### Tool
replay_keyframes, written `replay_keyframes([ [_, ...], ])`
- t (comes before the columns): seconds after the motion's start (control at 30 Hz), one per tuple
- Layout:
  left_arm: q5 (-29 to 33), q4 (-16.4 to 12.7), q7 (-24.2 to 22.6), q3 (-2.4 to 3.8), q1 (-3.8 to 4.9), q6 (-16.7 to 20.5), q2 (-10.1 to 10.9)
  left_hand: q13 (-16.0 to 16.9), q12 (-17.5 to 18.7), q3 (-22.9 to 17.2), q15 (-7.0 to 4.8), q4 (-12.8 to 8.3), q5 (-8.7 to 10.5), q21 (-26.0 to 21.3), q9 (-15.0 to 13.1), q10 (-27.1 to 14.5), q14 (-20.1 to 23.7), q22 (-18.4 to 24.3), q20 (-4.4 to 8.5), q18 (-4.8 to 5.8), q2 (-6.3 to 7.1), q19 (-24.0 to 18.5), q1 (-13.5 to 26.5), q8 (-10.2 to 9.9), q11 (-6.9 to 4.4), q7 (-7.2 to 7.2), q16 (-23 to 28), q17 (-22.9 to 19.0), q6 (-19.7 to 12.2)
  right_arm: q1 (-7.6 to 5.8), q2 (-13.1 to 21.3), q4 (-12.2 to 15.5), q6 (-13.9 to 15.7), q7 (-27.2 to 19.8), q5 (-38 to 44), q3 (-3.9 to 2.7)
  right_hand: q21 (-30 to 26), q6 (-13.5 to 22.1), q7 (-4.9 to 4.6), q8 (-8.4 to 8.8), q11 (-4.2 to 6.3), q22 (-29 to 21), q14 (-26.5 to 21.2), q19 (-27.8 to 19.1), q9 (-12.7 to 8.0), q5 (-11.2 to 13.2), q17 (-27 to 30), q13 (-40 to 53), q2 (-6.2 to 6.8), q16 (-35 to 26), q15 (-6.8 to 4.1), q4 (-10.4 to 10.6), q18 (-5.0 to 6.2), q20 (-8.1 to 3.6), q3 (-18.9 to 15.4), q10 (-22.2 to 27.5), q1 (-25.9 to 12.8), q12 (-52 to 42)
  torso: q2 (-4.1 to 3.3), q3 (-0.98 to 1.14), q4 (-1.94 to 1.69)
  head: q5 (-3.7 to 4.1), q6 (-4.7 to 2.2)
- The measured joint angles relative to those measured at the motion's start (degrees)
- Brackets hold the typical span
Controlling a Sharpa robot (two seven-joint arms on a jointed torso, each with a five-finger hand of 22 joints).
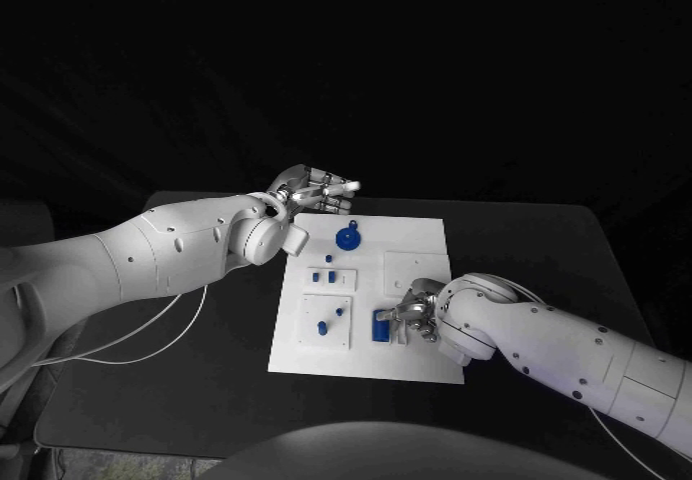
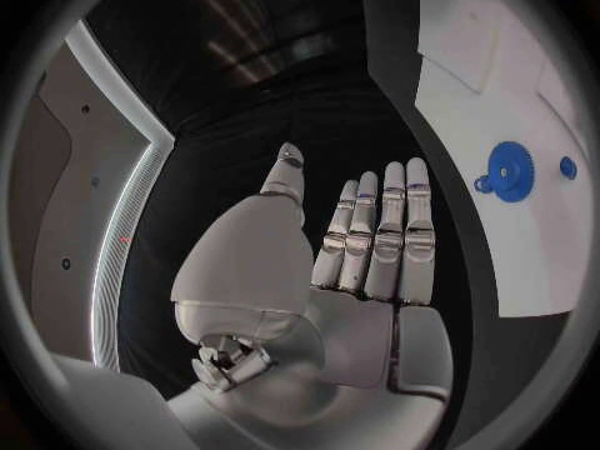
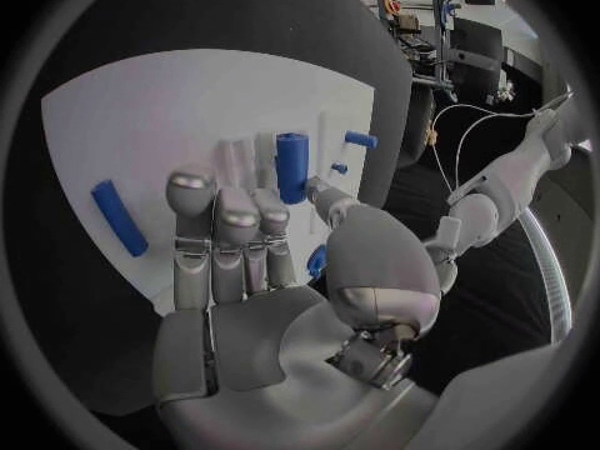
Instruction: Assemble the parts on the task board
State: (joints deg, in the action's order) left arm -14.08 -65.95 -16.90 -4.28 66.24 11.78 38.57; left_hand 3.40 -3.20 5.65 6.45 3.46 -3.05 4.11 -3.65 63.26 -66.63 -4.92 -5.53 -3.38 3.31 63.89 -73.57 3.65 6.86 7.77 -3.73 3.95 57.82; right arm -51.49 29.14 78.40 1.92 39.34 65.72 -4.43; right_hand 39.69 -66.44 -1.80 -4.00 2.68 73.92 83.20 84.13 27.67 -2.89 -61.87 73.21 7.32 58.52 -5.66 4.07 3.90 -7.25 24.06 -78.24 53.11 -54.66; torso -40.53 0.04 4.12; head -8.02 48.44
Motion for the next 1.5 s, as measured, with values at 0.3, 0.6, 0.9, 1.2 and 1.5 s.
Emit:
replay_keyframes([
  [0.3, -0.01, 0.01, 0.11, 0.00, 0.00, -0.03, 0.02, 0.00, 0.00, -0.16, 0.00, 0.16, 0.00, 0.00, 0.00, 0.00, 0.00, 0.07, 0.00, 0.00, 0.00, 0.00, 0.00, 0.00, 0.00, 0.00, 0.00, 0.00, 0.00, 0.01, 0.18, 0.39, -0.34, -0.09, 0.43, 0.12, 0.00, -0.05, 0.05, 0.24, -0.01, 0.11, 0.00, 0.00, -0.52, 0.00, -0.38, -0.18, 0.29, 0.00, 0.00, 2.97, 0.01, 0.00, -6.02, 0.00, -1.77, 0.63, -0.01, 0.01, 0.01, 0.04, -0.03],
  [0.6, -0.01, 0.01, 0.19, 0.00, 0.00, -0.03, 0.16, 0.00, 0.00, -0.16, 0.00, 0.16, 0.00, 0.00, 0.00, 0.00, 0.00, 0.06, 0.00, 0.00, 0.00, 0.00, 0.00, 0.00, 0.00, 0.00, 0.00, 0.00, 0.00, 0.20, 2.03, 2.12, -0.35, -0.61, 0.66, 0.24, 0.00, -0.03, 0.05, 0.45, -0.01, 0.13, 0.00, 0.00, -0.83, 0.00, -0.65, -0.18, 0.74, -0.28, 0.00, 4.46, 0.00, 0.00, -7.54, 0.01, 0.83, 0.63, -0.01, 0.06, 0.02, 0.02, -0.03],
  [0.9, -0.05, 0.10, 0.21, 0.00, 0.00, 0.00, 0.62, 0.00, 0.00, -0.16, 0.00, 0.16, 0.00, 0.00, 0.00, 0.00, 0.00, 0.14, 0.00, -0.01, 0.00, 0.00, 0.00, 0.00, 0.00, 0.00, 0.00, 0.00, 0.00, 0.28, 8.49, 7.72, 0.49, -1.74, 0.68, -2.47, 0.00, -0.13, -0.05, 0.46, -0.01, 0.13, 0.16, 0.00, -0.75, 0.00, -0.72, 0.67, 1.43, -0.51, -0.16, 4.20, 0.01, 0.00, -7.28, 0.01, 2.56, -0.04, 0.02, 0.09, 0.15, 0.21, -0.29],
  [1.2, -0.06, 0.02, 0.18, 0.00, 0.00, 0.02, 0.90, 0.00, 0.00, -0.16, 0.00, 0.16, 0.00, 0.00, 0.00, 0.00, 0.00, 0.14, 0.00, -0.02, 0.00, 0.00, 0.00, 0.00, 0.00, 0.00, 0.00, 0.00, 0.00, 0.16, 15.32, 10.23, -0.27, -3.25, 0.61, -5.73, 0.00, -0.04, -0.31, 0.46, -0.01, 0.22, 0.16, 0.00, -0.85, 0.00, -0.81, 0.93, 0.83, -0.51, -0.16, 0.63, 0.01, 0.00, -6.61, -0.41, 6.44, -0.36, 0.05, 0.12, 0.19, 0.81, -0.70],
  [1.5, -0.10, -0.11, 0.17, -0.02, 0.00, 0.02, 0.98, 0.00, 0.00, -0.16, 0.00, 0.16, 0.00, 0.00, 0.00, 0.21, 0.00, 0.17, 0.00, -0.01, 0.00, 0.00, 0.00, 0.00, 0.21, 0.00, 0.00, 0.00, 0.00, 0.96, 17.91, 9.23, -3.50, -3.19, 3.45, -6.18, 0.00, 0.00, -0.35, 0.46, -0.01, 0.28, 0.15, 0.00, -2.49, 0.00, -0.80, 0.89, 0.45, -0.51, -0.16, -2.69, 0.01, 0.00, -5.10, -0.40, 7.91, -0.36, -0.02, 0.14, 0.15, 1.16, -0.77],
])
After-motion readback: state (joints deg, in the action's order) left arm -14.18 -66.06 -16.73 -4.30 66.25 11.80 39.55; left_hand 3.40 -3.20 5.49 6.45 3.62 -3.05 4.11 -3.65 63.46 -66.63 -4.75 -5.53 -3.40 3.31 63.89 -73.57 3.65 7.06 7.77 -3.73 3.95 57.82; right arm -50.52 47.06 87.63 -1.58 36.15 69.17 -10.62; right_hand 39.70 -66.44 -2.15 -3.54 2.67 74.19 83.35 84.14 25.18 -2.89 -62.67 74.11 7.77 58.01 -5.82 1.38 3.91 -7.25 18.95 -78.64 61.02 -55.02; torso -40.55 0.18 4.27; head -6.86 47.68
